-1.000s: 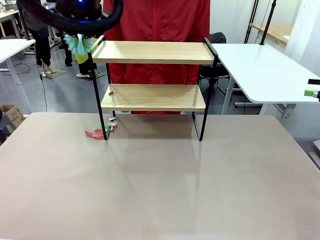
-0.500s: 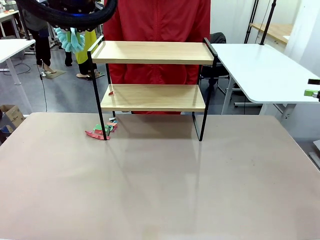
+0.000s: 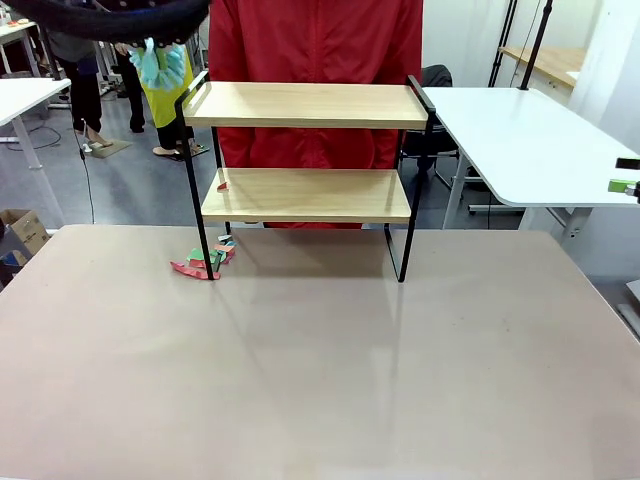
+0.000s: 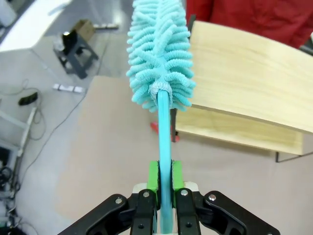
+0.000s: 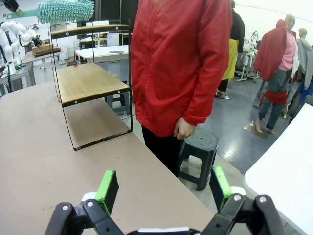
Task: Clean the shelf.
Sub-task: Clean the specific section of the Shelf indicated by the human with the Duster.
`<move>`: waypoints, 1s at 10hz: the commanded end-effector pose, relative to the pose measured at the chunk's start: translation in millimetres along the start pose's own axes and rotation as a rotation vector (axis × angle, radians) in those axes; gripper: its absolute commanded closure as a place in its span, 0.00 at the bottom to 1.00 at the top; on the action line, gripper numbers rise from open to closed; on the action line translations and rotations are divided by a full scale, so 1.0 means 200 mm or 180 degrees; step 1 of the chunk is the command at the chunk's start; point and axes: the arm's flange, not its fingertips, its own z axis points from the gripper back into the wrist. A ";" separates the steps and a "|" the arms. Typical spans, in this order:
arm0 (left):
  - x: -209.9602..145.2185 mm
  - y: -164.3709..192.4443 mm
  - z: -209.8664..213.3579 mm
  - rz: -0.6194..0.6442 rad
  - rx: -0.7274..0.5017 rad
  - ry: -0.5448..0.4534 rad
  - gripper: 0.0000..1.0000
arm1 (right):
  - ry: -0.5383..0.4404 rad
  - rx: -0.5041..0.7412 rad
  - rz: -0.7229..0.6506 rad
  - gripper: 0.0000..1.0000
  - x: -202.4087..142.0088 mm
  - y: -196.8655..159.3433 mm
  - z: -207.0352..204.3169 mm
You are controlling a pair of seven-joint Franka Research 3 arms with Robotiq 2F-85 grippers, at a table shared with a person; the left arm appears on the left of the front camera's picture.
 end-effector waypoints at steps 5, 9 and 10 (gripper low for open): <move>0.06 0.60 0.33 -0.1054 -0.1112 0.0109 0.87 | 0.0045 -0.0007 -0.0026 0.00 0.03 0.00 -0.01; 0.07 0.77 0.44 -0.2105 -0.1839 0.0100 0.87 | 0.0045 -0.0007 -0.0026 0.00 0.03 0.00 -0.01; 0.05 0.80 0.46 -0.2312 -0.1959 0.0170 0.87 | 0.0045 -0.0007 -0.0026 0.00 0.03 0.00 -0.01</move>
